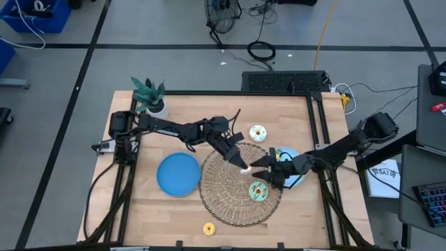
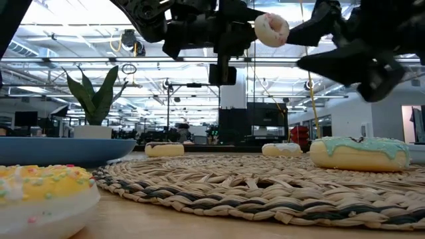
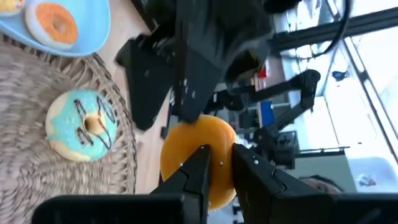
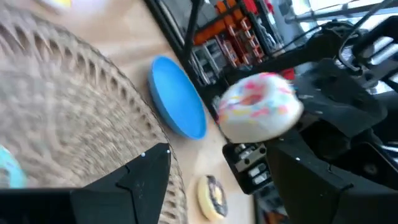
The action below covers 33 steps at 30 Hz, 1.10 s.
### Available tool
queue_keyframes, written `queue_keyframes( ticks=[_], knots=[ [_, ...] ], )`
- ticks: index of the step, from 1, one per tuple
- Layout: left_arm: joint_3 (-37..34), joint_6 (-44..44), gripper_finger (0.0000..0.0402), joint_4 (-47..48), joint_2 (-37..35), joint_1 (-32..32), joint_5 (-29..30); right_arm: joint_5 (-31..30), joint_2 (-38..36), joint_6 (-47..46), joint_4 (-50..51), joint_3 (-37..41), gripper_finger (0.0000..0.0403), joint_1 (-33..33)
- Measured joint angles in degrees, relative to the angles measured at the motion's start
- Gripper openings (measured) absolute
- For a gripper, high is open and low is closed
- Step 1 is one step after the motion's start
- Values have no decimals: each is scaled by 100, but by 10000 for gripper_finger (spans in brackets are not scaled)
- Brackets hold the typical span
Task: Pick & Place donuts
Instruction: Put the small white donut on the light blue plate
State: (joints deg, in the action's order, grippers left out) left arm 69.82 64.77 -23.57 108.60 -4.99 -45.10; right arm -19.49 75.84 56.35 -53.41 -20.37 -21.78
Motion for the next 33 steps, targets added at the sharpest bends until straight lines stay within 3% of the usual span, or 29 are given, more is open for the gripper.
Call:
queue_keyframes(
  ticks=[8, 20, 33],
  knots=[
    [0, 98, 67, 13, 0, -57, 13, -875, 661, 945, -1128, -276, 251, 2],
    [0, 32, 67, 153, 0, -151, -148, -922, 653, 944, -1188, -272, 251, -278],
    [0, -22, 67, 153, 0, -149, -108, -730, 604, 246, -1020, -267, 251, -282]
  ],
)
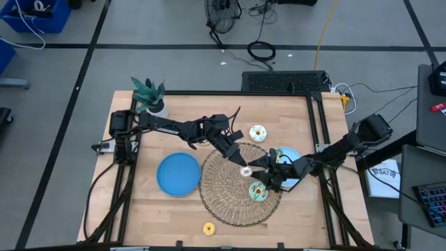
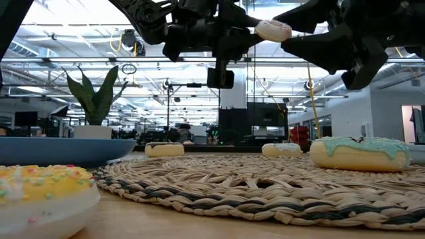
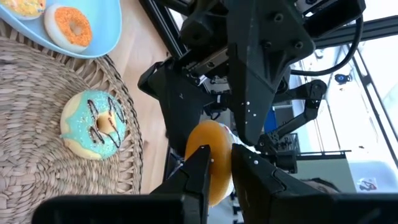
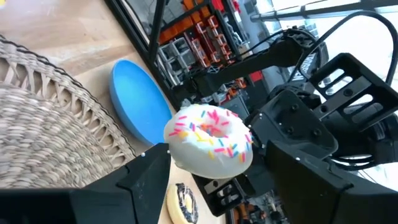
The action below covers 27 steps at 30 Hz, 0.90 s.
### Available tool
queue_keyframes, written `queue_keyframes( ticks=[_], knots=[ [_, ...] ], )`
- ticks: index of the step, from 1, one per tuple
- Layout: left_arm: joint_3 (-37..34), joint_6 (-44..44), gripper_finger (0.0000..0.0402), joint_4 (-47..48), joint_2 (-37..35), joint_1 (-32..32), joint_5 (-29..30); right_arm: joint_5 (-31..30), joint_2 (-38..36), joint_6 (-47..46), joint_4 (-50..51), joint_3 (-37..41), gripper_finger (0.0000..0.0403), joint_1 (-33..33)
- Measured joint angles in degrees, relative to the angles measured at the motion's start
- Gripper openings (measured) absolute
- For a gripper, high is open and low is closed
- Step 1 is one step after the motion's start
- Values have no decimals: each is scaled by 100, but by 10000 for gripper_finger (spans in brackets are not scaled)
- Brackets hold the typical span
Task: Pick & Place donuts
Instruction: Put the small white donut on the light blue plate
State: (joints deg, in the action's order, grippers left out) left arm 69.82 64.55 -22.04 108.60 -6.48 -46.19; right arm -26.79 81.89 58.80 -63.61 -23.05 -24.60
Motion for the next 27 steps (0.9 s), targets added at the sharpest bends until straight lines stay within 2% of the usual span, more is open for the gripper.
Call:
queue_keyframes(
  ticks=[8, 19, 27],
  knots=[
    [0, -98, 67, -1, 0, 2, 27, 135, 0, -113, 13, 2, 239, 2],
    [0, -206, 67, -7, 0, 2, 28, 140, 0, -113, 22, 2, 132, 2],
    [0, -1103, 67, -326, -82, -57, -34, -26, 0, -133, 3, 2, 88, -121]
  ],
)
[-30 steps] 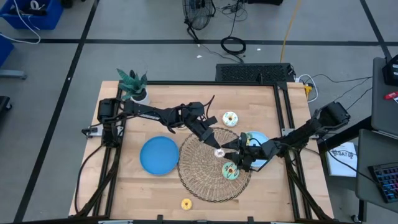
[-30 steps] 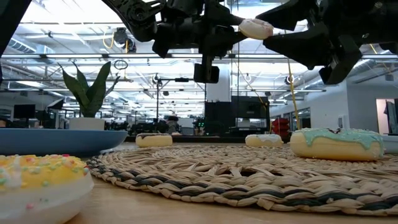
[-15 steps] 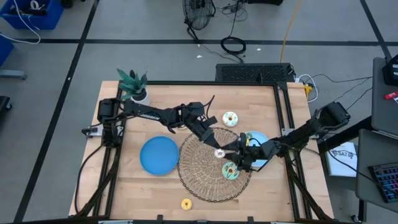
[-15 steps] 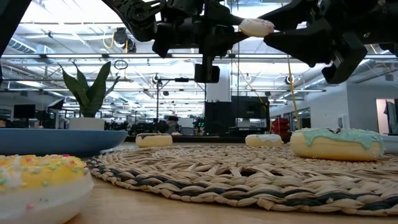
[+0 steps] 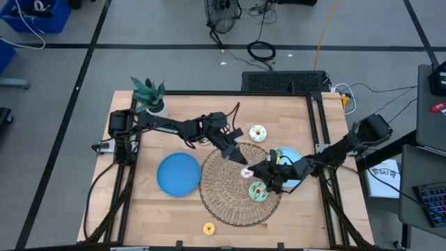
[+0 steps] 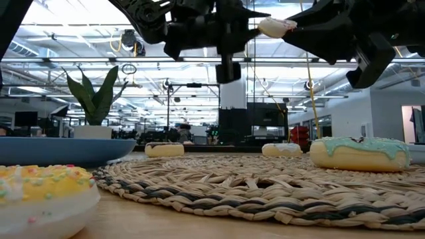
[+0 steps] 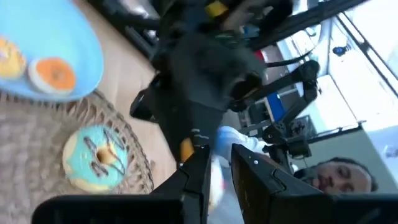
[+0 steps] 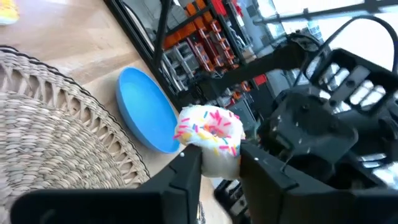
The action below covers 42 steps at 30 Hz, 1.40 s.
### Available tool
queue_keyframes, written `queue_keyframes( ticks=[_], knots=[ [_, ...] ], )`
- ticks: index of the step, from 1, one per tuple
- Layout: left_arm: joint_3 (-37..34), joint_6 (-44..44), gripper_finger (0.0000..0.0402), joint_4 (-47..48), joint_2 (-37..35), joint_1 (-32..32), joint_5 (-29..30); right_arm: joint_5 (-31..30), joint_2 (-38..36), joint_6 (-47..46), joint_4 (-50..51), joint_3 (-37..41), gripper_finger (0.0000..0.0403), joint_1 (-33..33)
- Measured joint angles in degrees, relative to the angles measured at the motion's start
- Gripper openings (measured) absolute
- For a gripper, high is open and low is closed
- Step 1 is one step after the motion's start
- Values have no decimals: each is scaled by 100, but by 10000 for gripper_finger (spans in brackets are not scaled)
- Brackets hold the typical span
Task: Pick & Place donuts
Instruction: Put the small white donut on the light blue plate
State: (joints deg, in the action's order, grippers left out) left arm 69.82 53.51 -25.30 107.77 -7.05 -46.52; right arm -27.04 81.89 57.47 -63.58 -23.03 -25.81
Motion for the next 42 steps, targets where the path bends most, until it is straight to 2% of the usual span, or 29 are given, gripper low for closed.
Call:
queue_keyframes(
  ticks=[6, 10, 14, 17, 20, 22, 29, 35, 37, 42],
  knots=[
    [2, -902, 67, 37, -317, -44, 165, -1308, -87, -4, -45, 4, 68, -376],
    [4, -1868, 67, 383, -581, -44, 397, -2376, -326, -128, -15, 4, 57, -787],
    [4, -2914, 67, 1216, -837, -14, 737, -3650, -759, -447, 327, 4, 45, -1265],
    [4, -3732, 67, 1905, -940, 59, 1277, -4738, -1153, -528, 562, 4, 37, -1650],
    [2, -4179, 67, 2320, -925, 137, 1646, -5833, -1582, -431, 501, 4, 29, -2030],
    [2, -4364, 67, 2423, -912, 175, 1719, -6202, -1868, -321, 384, 4, 23, -2273],
    [2, -4773, 67, 2568, -868, 269, 1812, -6048, -2898, -187, 58, 4, 14, -2811],
    [2, -4789, 67, 2602, -868, 268, 1812, -5137, -3087, -662, 411, 2, 13, -2867],
    [2, -4784, 67, 2616, -868, 266, 1814, -4711, -3080, -1216, 921, 2, 12, -2850],
    [2, -4711, 67, 2603, -868, 269, 1812, -2961, -3086, -3220, 2260, 2, 12, -2379]
  ],
)
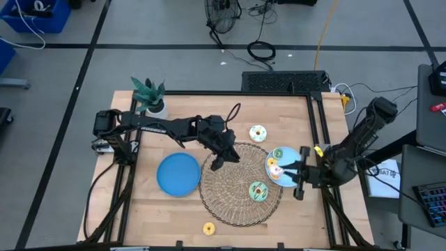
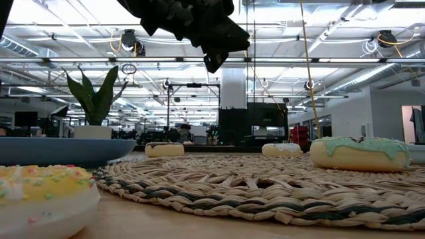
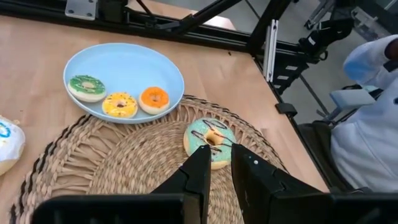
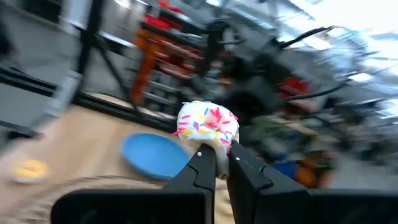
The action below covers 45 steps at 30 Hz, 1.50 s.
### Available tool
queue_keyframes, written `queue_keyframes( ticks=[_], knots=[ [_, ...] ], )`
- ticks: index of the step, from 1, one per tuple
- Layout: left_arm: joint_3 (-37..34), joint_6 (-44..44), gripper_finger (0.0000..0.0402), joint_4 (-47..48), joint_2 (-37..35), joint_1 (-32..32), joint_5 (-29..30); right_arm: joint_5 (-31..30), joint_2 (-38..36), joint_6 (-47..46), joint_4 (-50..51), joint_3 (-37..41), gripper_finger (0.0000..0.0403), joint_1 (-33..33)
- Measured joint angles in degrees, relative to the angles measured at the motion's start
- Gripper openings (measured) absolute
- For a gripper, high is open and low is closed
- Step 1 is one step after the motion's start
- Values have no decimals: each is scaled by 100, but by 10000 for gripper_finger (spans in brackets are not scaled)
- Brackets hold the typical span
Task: Pick & Place donuts
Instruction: Put the small white donut on the light blue plate
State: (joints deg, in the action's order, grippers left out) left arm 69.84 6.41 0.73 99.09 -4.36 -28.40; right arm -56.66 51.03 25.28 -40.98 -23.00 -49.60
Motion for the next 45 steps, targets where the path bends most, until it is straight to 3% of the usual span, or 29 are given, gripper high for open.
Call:
queue_keyframes(
  ticks=[6, 10, 13, 21, 27, 31, 38, 45],
  knots=[
    [0, 83, 67, 1, 0, -2, 5, 1661, -158, -1425, 815, -35, 12, 954],
    [0, 123, 67, 57, 0, 0, 47, 2650, -409, -2662, 2882, -551, 12, 1784],
    [0, 123, 67, 66, 0, 0, 53, 2972, -441, -3415, 4428, -976, 12, 2344],
    [0, 96, 67, 92, 0, 12, 54, 2961, -641, -4899, 6935, -1133, 14, 3105],
    [0, -13, 67, 97, 0, 15, 54, 2531, -789, -6078, 7879, -907, 14, 3154],
    [0, -114, 67, 147, 2, 28, 54, 2220, -939, -6382, 8023, -635, 15, 3153],
    [0, -223, 67, 379, 2, 93, 62, 2229, -1406, -6710, 8035, -190, 12, 3118],
    [0, -229, 67, 409, 2, 151, 146, 2394, -1651, -7261, 8206, -48, 11, 2650]
  ],
)
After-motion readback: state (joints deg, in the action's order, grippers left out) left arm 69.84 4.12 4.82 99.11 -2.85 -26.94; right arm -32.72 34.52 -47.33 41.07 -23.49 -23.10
